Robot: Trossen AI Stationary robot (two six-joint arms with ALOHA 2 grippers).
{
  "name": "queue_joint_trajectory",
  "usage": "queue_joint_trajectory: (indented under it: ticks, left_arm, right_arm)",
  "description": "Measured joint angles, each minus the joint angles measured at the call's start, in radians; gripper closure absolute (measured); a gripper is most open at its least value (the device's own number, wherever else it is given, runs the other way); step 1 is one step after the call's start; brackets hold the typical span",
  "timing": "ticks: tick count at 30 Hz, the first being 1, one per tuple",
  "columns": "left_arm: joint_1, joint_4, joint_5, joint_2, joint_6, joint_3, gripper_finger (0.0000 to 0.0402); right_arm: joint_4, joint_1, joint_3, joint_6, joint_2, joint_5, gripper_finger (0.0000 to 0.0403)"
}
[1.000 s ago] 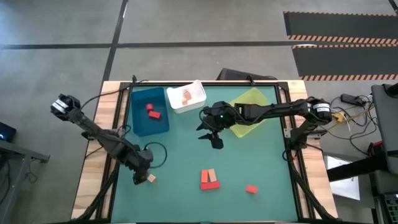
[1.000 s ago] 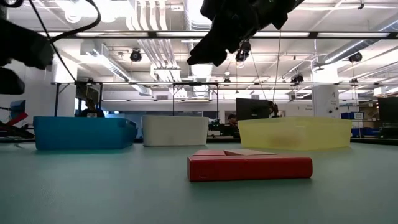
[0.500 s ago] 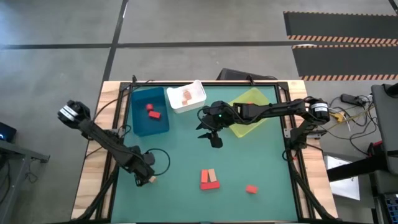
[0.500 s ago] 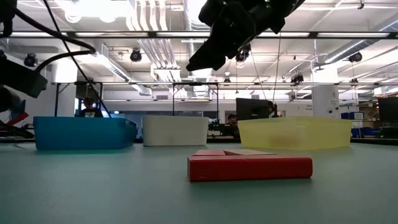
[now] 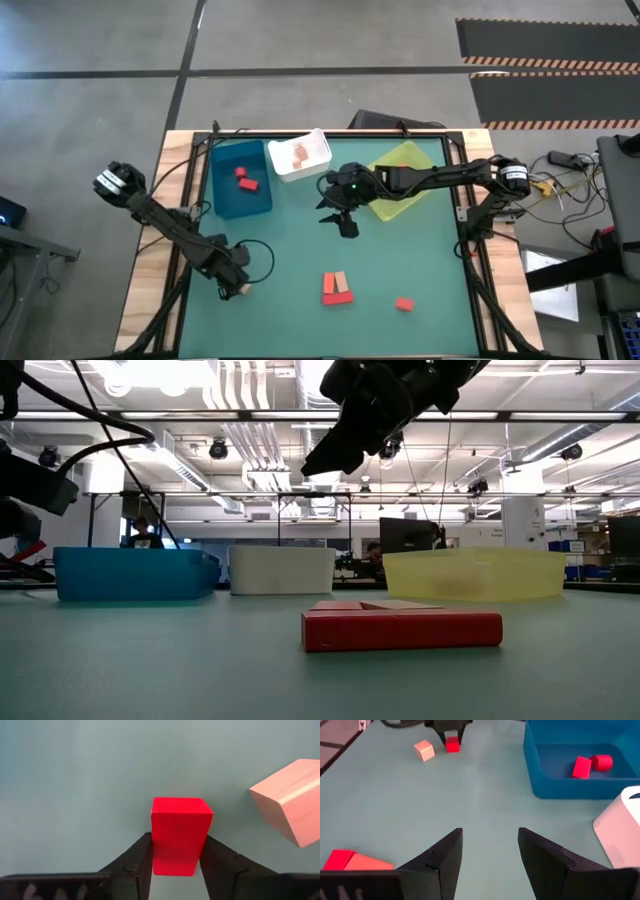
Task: Sort & place blocks by color
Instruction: Put the red block into the blue bin
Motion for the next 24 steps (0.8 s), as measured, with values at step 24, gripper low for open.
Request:
queue_joint_trajectory:
  ticks: [24]
  left_arm:
    - [0.400,-0.383,-0.201,-0.182,0.212,0.329,0.0287]
  right_arm:
    - [-0.030,0.000,-0.057,0.000,-0.005,0.000,0.0220]
